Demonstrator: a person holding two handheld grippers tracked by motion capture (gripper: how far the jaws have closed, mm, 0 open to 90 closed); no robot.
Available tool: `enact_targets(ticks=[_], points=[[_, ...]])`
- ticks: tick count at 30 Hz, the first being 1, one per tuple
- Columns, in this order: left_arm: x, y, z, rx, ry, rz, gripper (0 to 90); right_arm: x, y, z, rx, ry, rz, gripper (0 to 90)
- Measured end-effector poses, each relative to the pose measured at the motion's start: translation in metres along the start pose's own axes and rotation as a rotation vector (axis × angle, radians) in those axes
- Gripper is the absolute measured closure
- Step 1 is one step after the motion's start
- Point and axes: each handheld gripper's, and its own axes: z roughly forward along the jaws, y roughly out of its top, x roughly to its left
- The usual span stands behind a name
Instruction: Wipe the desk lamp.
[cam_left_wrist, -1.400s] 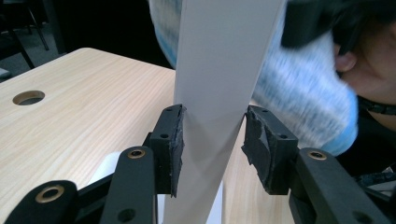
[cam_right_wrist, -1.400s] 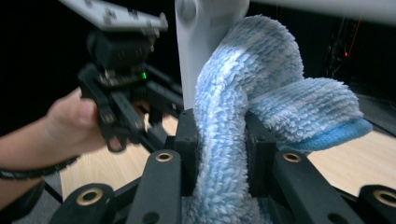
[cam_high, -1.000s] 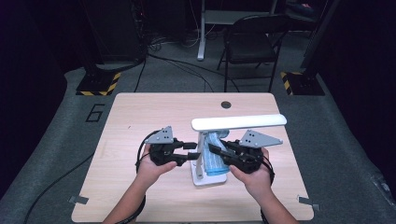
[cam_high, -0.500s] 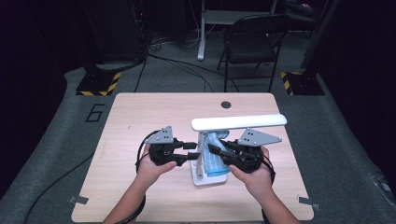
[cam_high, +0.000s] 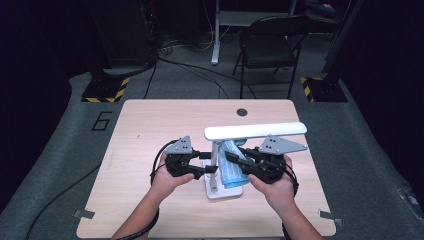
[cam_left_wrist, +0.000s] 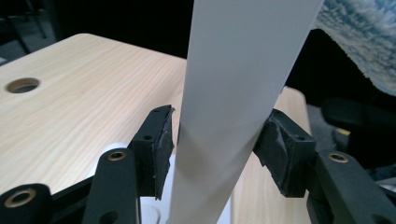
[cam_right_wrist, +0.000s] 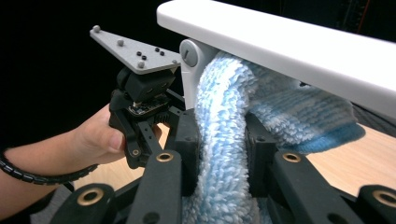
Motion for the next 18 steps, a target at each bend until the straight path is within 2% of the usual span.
enact_targets(ticks=[2, 5, 12, 18], points=[[0.0009, -0.0011, 0.0009, -0.009, -0.012, 0.001, 47.6, 0.0010, 0.0010, -0.0007, 0.004, -0.008, -0.012, 72.0], [0.0017, -0.0026, 0.0021, -0.021, -0.023, 0.010, 49.5, 0.0005, 0.0007, -0.0018, 0.001, -0.009, 0.005, 72.1], [-0.0032, -0.0025, 0.0046, -0.015, 0.012, 0.047, 50.8, -0.0005, 0.0009, 0.0007, -0.016, -0.016, 0.033, 72.1], [-0.0047, -0.0029, 0.0055, -0.018, 0.029, 0.053, 51.3, -0.0011, 0.0037, 0.0036, -0.034, -0.043, 0.036, 72.0]])
